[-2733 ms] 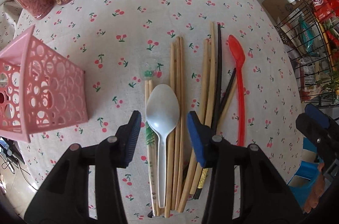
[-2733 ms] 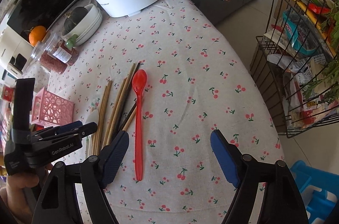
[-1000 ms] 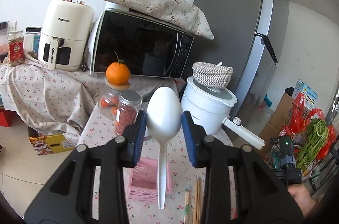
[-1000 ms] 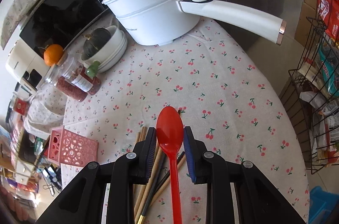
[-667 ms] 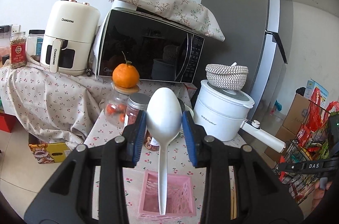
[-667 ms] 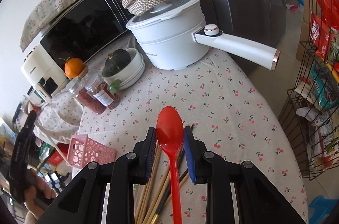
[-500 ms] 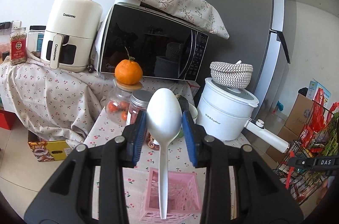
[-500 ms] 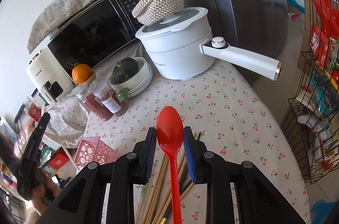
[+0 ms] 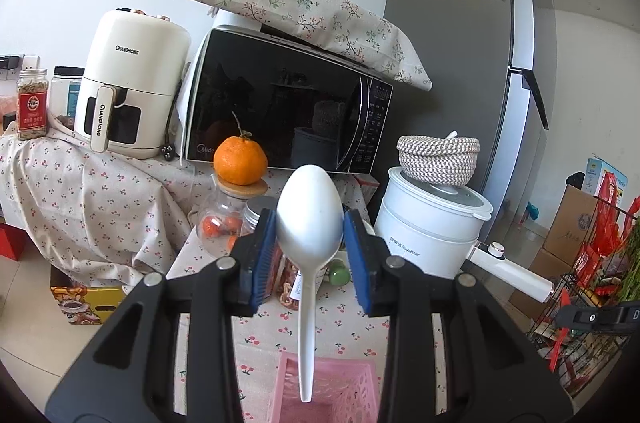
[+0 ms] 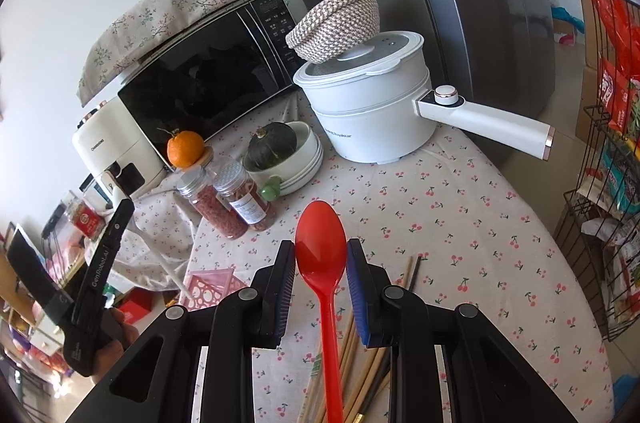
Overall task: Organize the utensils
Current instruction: 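Lift the white spoon with the left tool while the right tool lifts the red spoon, then lower the white spoon into the pink basket and open the left tool, then lower the red spoon into the pink basket and open the right tool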
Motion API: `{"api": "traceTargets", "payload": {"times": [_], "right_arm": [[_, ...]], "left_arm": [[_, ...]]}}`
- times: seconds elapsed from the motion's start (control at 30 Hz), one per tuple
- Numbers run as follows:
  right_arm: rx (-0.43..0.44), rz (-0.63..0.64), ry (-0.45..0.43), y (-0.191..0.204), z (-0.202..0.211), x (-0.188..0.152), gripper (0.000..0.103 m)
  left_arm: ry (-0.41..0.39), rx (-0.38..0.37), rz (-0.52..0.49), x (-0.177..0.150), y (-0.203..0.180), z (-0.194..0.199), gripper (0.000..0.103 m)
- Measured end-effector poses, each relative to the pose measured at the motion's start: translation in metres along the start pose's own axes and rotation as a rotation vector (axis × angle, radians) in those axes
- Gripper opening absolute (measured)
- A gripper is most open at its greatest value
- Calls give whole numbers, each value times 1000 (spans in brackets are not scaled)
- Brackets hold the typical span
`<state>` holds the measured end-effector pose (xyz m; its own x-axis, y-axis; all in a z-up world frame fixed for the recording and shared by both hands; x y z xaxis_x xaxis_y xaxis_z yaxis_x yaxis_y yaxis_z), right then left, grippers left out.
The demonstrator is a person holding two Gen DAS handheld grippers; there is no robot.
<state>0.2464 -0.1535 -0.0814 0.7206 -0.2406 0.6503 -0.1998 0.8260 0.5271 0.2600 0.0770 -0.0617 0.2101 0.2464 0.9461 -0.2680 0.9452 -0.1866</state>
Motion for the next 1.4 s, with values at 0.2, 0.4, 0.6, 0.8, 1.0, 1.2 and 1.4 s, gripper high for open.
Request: {"api": "traceTargets", "payload": {"times": [0.2,0.4,0.6,0.8,1.0,1.2,1.4], "right_arm": [[19,22,-36,16,3,3,26],[88,12,-108,44,5,17,26],[143,28,-176,87,-6,30,26],[154,44,-247,119,-37,38,26],[70,83,-325,129,-70,41,26],[-14,68,-363,120,-92,37,26],[-4,59,-319,118,-104,23,27]], "left_arm": [[103,8,-53,-14,0,4,46],[296,37,-113,-23,12,24,62],[497,87,-127,-37,41,48,78],[626,107,-162,-61,66,53,80],[669,131,-179,-67,85,47,80],[705,125,-172,-72,90,44,80],[716,123,-163,-76,89,41,80]]}}
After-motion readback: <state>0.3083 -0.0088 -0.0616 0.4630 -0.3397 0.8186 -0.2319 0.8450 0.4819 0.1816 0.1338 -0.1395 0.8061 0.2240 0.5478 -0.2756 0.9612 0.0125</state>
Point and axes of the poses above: each gripper's, at about its wrist camera, not at the fingertips, and z roughly against the way its jaws point, y to its left, x to its top, the point moved 9 cm from there along -z, roughly the way its jaws point, and after that the axes turned 13 degrees about x, right-handed, at the moved point
